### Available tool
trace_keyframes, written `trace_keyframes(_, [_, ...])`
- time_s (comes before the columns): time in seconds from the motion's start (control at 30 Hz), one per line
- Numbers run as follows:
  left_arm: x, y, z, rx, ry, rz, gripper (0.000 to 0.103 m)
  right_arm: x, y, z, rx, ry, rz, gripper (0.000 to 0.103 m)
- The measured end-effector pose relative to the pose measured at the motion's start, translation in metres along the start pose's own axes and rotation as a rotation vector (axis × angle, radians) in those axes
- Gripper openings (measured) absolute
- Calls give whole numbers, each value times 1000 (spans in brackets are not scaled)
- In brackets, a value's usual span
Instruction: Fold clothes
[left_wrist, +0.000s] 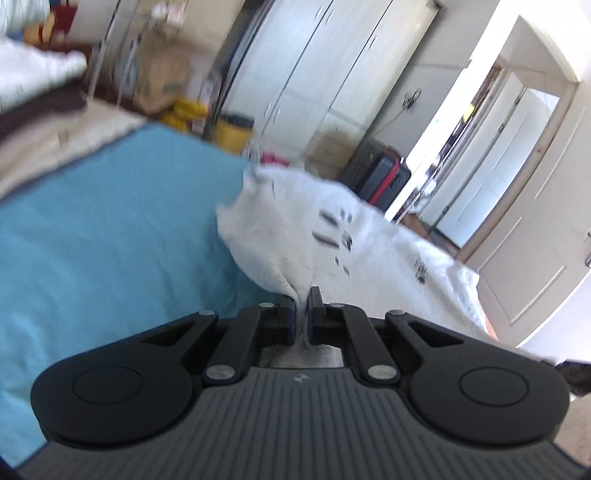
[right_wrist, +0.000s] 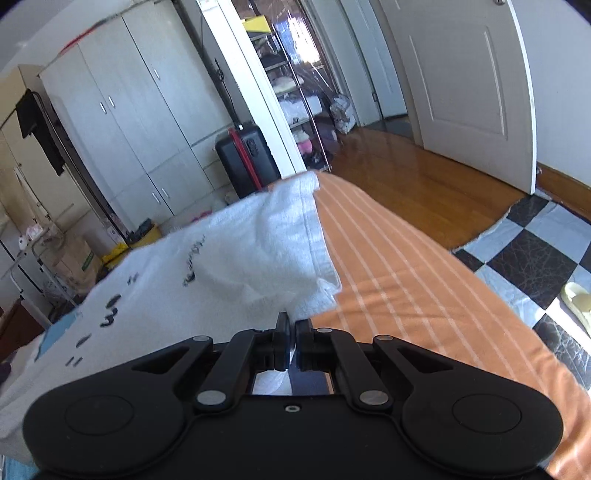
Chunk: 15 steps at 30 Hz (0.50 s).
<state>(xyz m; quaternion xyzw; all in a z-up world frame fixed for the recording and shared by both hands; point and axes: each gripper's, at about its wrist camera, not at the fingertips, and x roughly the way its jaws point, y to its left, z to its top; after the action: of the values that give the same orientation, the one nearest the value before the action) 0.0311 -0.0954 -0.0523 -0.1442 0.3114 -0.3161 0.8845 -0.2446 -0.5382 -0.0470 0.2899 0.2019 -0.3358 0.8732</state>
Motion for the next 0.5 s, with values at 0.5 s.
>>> trace_keyframes(0.5, [-27,22,-33,23,143,42,5,-26,50,-24,-333,-9,-338,2])
